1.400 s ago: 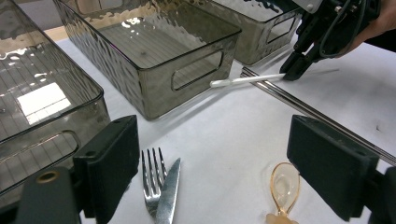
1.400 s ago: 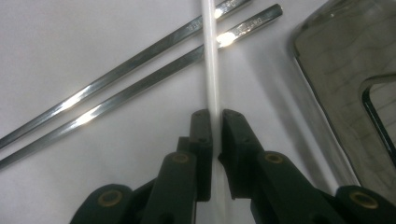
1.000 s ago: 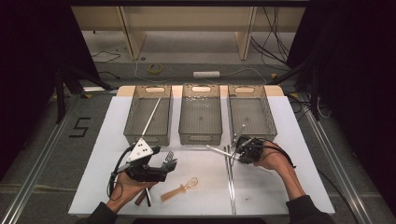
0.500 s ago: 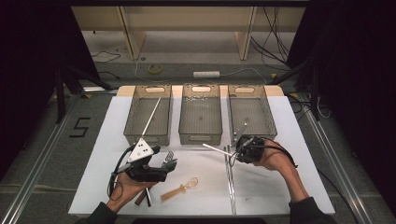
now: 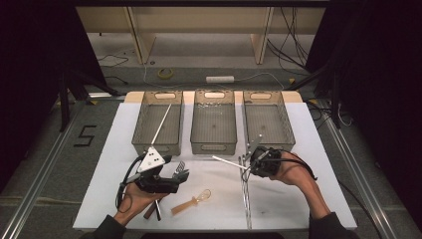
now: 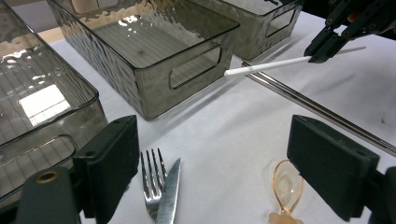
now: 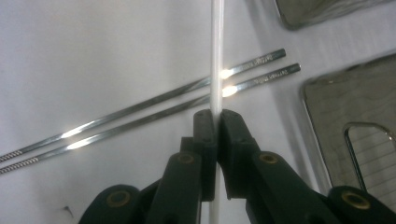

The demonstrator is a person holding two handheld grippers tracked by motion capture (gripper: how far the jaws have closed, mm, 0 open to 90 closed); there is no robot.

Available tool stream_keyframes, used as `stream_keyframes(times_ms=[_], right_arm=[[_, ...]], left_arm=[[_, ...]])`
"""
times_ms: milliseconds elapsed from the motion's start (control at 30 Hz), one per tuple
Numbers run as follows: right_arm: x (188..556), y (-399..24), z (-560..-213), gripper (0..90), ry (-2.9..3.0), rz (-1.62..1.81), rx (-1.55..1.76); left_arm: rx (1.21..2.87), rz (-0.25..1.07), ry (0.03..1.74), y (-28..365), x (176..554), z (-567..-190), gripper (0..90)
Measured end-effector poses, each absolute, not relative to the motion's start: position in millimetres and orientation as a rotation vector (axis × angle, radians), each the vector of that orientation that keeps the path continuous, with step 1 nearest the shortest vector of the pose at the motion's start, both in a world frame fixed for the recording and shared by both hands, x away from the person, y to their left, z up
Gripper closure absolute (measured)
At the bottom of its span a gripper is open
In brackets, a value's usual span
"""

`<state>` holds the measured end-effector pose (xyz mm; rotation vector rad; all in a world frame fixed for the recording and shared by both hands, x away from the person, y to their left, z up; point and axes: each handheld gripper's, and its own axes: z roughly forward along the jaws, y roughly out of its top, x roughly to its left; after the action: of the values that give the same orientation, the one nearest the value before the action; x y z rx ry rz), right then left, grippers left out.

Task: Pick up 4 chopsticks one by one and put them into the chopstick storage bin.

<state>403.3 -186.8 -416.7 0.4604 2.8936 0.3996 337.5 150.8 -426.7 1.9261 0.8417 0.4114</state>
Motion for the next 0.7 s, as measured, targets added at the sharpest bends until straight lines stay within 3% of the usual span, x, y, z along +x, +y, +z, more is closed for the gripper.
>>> stream_keyframes(times_ms=[700], right_arm=[[380.8,-156.3,-401.3,86.3,2.891,0.425,0.282]], left_arm=[[2.015,0.352,0.75,123.9,343.3,-418.7,16.5]])
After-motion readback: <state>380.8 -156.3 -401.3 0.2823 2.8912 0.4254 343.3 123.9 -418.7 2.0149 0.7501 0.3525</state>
